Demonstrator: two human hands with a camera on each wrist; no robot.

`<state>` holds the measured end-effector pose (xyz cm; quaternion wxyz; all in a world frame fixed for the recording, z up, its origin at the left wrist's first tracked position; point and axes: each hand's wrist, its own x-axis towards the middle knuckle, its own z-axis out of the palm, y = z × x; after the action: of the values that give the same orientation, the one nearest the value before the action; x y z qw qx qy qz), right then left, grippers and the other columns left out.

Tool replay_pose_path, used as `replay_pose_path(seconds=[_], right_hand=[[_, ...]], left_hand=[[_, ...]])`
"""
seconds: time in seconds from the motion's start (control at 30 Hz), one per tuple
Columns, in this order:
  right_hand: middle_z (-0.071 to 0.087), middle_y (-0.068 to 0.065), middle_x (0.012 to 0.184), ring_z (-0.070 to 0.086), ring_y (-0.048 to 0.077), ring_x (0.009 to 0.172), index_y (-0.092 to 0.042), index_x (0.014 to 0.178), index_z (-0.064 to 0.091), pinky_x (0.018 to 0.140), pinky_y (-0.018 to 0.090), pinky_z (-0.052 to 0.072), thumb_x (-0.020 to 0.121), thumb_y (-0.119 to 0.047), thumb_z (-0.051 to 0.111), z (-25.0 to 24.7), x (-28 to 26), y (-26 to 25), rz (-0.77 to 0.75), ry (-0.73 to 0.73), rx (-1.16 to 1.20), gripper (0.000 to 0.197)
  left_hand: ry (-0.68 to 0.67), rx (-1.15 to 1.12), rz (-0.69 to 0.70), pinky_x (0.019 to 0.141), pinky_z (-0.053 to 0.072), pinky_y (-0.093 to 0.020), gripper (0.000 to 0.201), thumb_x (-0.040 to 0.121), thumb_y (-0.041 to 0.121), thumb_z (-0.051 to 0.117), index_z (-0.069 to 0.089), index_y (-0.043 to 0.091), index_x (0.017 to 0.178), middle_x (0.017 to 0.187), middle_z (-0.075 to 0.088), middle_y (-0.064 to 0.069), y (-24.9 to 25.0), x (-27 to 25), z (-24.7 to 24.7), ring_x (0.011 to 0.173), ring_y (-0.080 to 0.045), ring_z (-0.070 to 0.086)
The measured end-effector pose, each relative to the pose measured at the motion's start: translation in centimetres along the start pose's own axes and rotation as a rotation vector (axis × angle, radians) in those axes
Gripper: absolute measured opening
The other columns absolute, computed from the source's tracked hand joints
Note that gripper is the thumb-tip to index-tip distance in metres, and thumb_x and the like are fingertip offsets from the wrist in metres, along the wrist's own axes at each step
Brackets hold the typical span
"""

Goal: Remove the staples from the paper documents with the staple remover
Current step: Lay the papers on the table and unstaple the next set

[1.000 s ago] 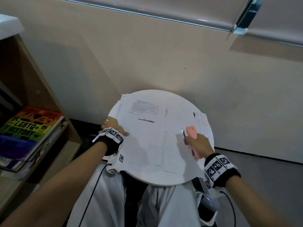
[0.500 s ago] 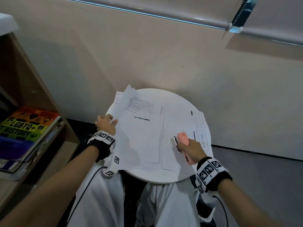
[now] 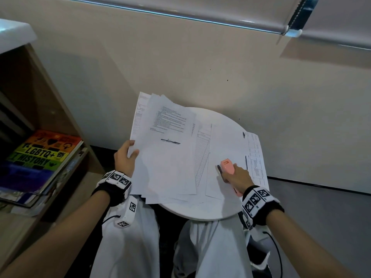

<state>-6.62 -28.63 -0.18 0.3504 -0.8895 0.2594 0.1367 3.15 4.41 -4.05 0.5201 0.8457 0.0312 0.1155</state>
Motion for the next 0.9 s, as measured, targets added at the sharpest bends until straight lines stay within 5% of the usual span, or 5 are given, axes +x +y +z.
replay_pose_path(seconds=[0.2,0.33,0.5,0.7,0.9], right_hand=[[0.062,0.015,0.105,0.058,0.032,0.102,-0.009,0.103,0.046,0.088,0.042,0.049,0.081,-0.066,0.054,0.3,0.7,0.6,-0.010,0.015,-0.012,0.061],[0.062,0.015,0.109,0.058,0.033,0.104,-0.006,0.116,0.046,0.091,0.044,0.049,0.066,-0.073,0.047,0.3,0.7,0.7,0.003,-0.001,-0.005,0.083],[0.062,0.015,0.109,0.057,0.033,0.105,-0.004,0.125,0.046,0.091,0.044,0.049,0.061,-0.077,0.044,0.4,1.0,1.0,0.018,-0.016,0.001,0.097],[0.059,0.010,0.088,0.053,0.021,0.073,-0.004,0.089,0.058,0.062,0.026,0.042,0.084,-0.023,0.059,-0.4,0.5,1.0,0.044,0.007,0.213,0.020],[0.055,0.002,0.078,0.049,0.012,0.064,-0.006,0.092,0.057,0.053,0.021,0.035,0.095,-0.018,0.052,-1.1,0.3,1.0,0.066,-0.015,0.332,0.014]], left_hand=[[-0.243,0.260,0.053,0.099,0.031,-0.024,0.054,0.089,-0.005,0.055,0.042,0.004,0.140,0.127,0.042,-0.022,-0.2,-0.3,1.2,0.117,-0.033,0.044],[-0.082,0.396,-0.012,0.100,0.028,-0.040,0.026,0.078,0.005,0.071,0.067,0.005,0.104,0.136,0.038,-0.009,0.0,-0.3,1.9,0.124,-0.034,0.029],[-0.047,0.269,0.200,0.091,0.033,-0.040,0.006,0.082,0.002,0.066,0.062,0.005,0.079,0.123,0.051,-0.006,0.7,-0.4,2.2,0.112,-0.026,0.037],[-0.066,0.077,0.151,0.099,0.032,-0.029,0.024,0.100,0.011,0.042,0.058,-0.001,0.112,0.128,0.049,-0.007,1.3,-1.4,0.5,0.114,-0.023,0.043],[-0.325,0.053,-0.038,0.088,0.041,-0.036,0.042,0.093,0.050,0.046,0.057,0.010,0.085,0.094,0.057,-0.007,1.1,-2.0,0.3,0.089,-0.017,0.046]])
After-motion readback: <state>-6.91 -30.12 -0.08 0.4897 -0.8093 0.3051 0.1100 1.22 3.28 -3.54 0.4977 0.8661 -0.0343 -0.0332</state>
